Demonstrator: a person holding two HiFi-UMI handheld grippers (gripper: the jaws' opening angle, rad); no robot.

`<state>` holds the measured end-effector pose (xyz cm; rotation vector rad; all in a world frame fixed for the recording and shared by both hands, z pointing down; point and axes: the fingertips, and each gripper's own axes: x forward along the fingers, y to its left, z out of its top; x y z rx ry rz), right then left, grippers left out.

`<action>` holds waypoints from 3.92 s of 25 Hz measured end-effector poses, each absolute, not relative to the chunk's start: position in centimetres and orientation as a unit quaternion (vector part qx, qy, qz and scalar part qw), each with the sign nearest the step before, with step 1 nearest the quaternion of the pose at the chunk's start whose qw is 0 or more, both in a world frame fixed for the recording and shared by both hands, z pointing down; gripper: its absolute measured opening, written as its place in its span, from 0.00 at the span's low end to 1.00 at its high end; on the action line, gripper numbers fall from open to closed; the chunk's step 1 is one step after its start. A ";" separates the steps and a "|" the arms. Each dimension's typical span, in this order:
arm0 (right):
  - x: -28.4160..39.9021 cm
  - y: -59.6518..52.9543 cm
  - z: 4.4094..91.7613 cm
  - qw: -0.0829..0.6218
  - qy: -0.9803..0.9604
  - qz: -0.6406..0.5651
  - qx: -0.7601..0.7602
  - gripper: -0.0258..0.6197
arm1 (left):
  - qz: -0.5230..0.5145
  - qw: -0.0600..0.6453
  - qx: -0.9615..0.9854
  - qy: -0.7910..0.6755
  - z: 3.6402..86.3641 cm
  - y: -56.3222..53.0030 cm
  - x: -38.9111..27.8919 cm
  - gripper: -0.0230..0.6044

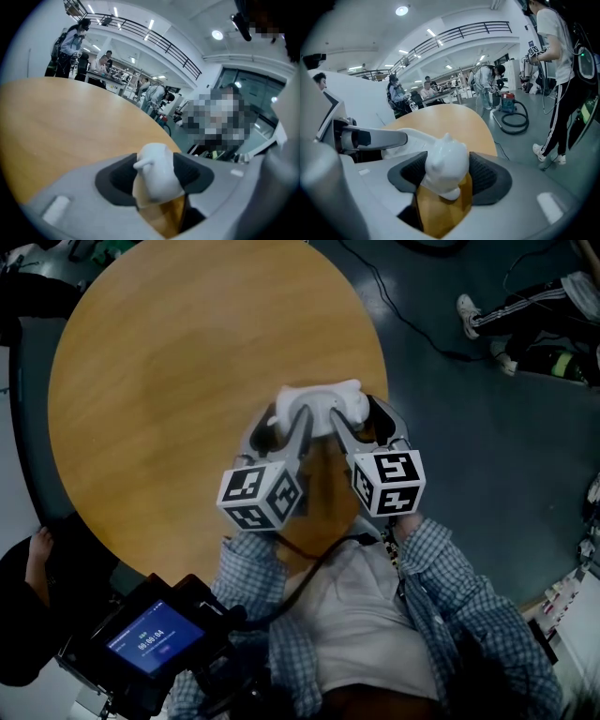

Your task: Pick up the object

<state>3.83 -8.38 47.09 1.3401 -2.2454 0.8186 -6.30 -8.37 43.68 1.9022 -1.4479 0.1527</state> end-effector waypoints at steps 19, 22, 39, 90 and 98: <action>3.5 -10.4 42.9 0.170 -0.814 0.270 0.486 0.48 | -0.001 0.312 0.742 -0.594 38.9 -10.1 -7.0 0.40; 3.2 -9.9 42.7 0.175 -0.815 0.270 0.482 0.48 | -0.012 0.318 0.735 -0.599 38.7 -9.6 -7.4 0.39; 2.9 -9.9 44.4 0.194 -0.813 0.277 0.474 0.48 | -0.018 0.340 0.719 -0.606 40.5 -9.6 -8.0 0.38; 4.1 -9.7 44.6 0.211 -0.804 0.285 0.477 0.48 | -0.017 0.352 0.717 -0.601 40.7 -9.6 -6.9 0.37; 4.2 -9.2 44.8 0.215 -0.802 0.286 0.479 0.48 | -0.016 0.357 0.718 -0.598 41.1 -9.3 -6.8 0.37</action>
